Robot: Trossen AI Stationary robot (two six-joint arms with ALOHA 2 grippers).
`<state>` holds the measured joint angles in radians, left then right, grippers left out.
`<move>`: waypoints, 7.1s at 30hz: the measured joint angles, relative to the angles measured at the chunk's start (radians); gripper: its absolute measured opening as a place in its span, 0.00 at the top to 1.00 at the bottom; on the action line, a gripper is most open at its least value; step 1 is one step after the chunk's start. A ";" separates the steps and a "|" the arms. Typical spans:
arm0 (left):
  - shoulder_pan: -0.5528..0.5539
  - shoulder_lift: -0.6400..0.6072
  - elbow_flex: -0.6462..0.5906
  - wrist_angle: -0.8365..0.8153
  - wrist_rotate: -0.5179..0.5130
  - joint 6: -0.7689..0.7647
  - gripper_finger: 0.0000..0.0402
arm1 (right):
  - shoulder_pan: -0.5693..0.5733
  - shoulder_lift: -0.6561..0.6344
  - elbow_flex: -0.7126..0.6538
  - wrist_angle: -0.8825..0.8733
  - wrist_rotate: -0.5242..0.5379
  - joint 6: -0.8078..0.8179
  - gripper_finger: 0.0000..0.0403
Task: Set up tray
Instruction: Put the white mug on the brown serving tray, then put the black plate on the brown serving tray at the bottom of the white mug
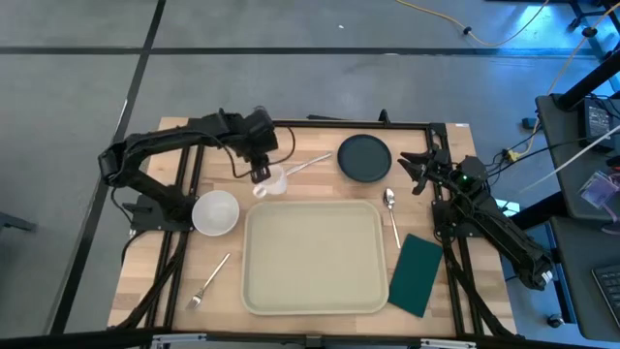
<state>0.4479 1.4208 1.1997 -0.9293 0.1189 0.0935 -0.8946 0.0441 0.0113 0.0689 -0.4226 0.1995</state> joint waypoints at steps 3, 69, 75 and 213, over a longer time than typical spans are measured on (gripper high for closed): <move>-0.091 0.000 0.008 -0.023 0.026 -0.015 0.99 | 0.000 0.000 0.000 0.000 0.001 0.000 0.68; -0.409 0.177 -0.064 -0.043 -0.245 -0.270 0.86 | 0.000 0.106 -0.001 0.000 0.005 -0.024 0.68; -0.409 0.168 -0.063 -0.051 -0.239 -0.240 0.81 | 0.000 0.106 -0.001 0.000 0.004 -0.025 0.68; -0.251 0.715 0.601 -0.153 -0.149 0.393 0.62 | 0.000 0.113 0.000 -0.006 0.063 -0.049 0.68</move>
<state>0.1973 2.1357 1.8009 -1.0826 -0.0303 0.4866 -0.8948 0.1574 0.0109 0.0630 -0.3595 0.1509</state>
